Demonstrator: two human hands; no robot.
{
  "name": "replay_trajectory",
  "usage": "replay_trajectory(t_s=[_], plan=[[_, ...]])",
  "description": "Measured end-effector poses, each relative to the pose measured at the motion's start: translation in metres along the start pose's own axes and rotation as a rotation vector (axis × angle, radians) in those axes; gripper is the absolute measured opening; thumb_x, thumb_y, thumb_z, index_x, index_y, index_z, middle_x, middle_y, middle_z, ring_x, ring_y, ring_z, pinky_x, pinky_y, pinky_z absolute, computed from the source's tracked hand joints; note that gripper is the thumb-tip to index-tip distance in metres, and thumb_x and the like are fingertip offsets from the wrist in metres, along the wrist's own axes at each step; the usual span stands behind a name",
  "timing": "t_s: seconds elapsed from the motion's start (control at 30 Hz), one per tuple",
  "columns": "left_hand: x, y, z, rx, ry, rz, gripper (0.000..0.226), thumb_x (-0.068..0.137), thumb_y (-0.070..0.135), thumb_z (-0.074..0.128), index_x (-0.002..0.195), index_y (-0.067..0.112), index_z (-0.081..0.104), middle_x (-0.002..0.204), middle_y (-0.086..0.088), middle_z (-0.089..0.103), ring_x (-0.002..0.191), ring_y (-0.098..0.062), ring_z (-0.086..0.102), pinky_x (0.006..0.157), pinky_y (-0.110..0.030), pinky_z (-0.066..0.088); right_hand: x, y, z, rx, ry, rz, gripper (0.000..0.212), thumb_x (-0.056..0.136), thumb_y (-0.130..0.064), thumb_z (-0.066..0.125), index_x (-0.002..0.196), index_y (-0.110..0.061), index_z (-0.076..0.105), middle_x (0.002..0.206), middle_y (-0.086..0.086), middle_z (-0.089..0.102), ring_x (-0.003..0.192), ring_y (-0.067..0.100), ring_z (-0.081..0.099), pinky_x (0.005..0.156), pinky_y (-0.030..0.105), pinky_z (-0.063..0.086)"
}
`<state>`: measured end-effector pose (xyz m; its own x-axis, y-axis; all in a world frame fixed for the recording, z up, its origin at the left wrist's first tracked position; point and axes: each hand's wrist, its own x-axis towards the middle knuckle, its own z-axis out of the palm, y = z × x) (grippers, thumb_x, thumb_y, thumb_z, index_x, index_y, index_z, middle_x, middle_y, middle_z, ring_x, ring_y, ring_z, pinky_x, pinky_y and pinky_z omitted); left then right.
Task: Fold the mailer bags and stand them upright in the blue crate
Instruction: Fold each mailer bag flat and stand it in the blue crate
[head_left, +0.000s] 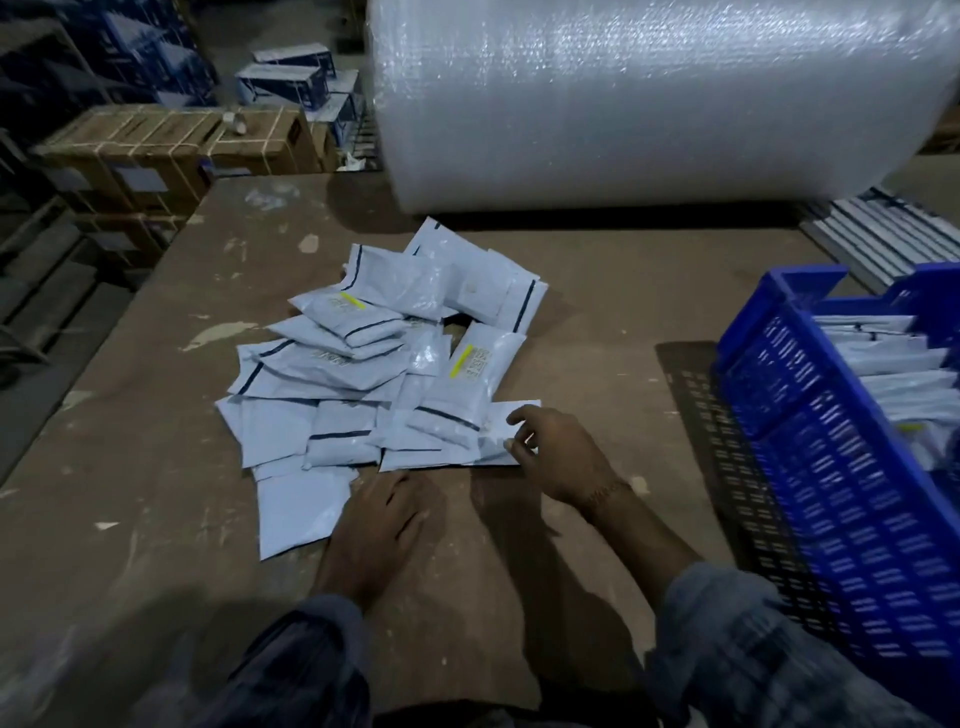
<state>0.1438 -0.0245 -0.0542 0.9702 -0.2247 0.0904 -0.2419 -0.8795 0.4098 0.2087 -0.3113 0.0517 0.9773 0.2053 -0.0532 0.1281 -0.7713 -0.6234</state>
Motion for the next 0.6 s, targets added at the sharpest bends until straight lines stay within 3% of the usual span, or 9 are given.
replay_trajectory(t_s=[0.1, 0.2, 0.3, 0.4, 0.43, 0.5, 0.6], plan=[[-0.003, -0.008, 0.015, -0.036, 0.167, 0.044, 0.056, 0.110, 0.059, 0.033, 0.136, 0.016, 0.058, 0.131, -0.012, 0.061, 0.117, -0.032, 0.056, 0.106, -0.045, 0.038, 0.022, -0.005, 0.034, 0.075, -0.015, 0.108, 0.040, 0.095, -0.028, 0.067, 0.133, -0.017, 0.059, 0.093, -0.006, 0.076, 0.091, 0.020, 0.070, 0.079, 0.028, 0.049], [-0.007, -0.012, 0.018, 0.015, 0.191, 0.087, 0.052, 0.111, 0.052, 0.038, 0.134, 0.015, 0.065, 0.133, -0.009, 0.062, 0.118, -0.032, 0.061, 0.106, -0.047, 0.044, 0.039, -0.013, 0.054, 0.239, 0.058, 0.279, 0.050, 0.095, -0.033, 0.070, 0.138, -0.013, 0.054, 0.096, 0.003, 0.078, 0.100, 0.021, 0.068, 0.079, 0.024, 0.042], [-0.006, -0.010, 0.014, 0.083, 0.206, 0.155, 0.040, 0.105, 0.039, 0.051, 0.125, 0.012, 0.073, 0.128, -0.009, 0.068, 0.114, -0.031, 0.063, 0.102, -0.045, 0.046, 0.055, -0.018, 0.063, 0.414, 0.169, 0.470, 0.049, 0.085, -0.035, 0.083, 0.123, -0.014, 0.059, 0.090, -0.001, 0.069, 0.091, 0.017, 0.062, 0.078, 0.024, 0.043], [-0.005, -0.004, 0.007, 0.112, 0.256, 0.202, 0.035, 0.102, 0.035, 0.053, 0.119, 0.012, 0.075, 0.123, -0.008, 0.070, 0.112, -0.027, 0.060, 0.099, -0.041, 0.042, 0.065, -0.020, 0.068, 0.584, 0.169, 0.600, 0.043, 0.071, -0.023, 0.093, 0.099, -0.017, 0.062, 0.087, 0.003, 0.072, 0.083, 0.019, 0.071, 0.080, 0.034, 0.059], [-0.005, -0.003, 0.007, 0.110, 0.262, 0.208, 0.034, 0.102, 0.034, 0.053, 0.119, 0.013, 0.074, 0.123, -0.007, 0.070, 0.112, -0.026, 0.060, 0.100, -0.040, 0.041, 0.067, -0.019, 0.071, 0.637, 0.169, 0.630, 0.042, 0.068, -0.019, 0.094, 0.095, -0.019, 0.062, 0.091, 0.011, 0.075, 0.080, 0.023, 0.073, 0.077, 0.039, 0.062], [-0.005, -0.003, 0.007, 0.091, 0.265, 0.206, 0.034, 0.103, 0.034, 0.052, 0.119, 0.013, 0.074, 0.124, -0.007, 0.070, 0.113, -0.026, 0.061, 0.101, -0.041, 0.042, 0.064, -0.020, 0.068, 0.720, 0.188, 0.659, 0.038, 0.070, -0.011, 0.092, 0.096, -0.017, 0.065, 0.095, 0.019, 0.076, 0.073, 0.025, 0.072, 0.062, 0.034, 0.058], [-0.005, -0.006, 0.011, 0.069, 0.247, 0.175, 0.037, 0.105, 0.034, 0.049, 0.121, 0.013, 0.075, 0.126, -0.007, 0.069, 0.115, -0.027, 0.062, 0.102, -0.043, 0.044, 0.045, -0.020, 0.051, 0.839, 0.269, 0.690, 0.035, 0.075, -0.003, 0.086, 0.103, -0.011, 0.067, 0.084, 0.016, 0.073, 0.062, 0.021, 0.066, 0.051, 0.025, 0.051]])
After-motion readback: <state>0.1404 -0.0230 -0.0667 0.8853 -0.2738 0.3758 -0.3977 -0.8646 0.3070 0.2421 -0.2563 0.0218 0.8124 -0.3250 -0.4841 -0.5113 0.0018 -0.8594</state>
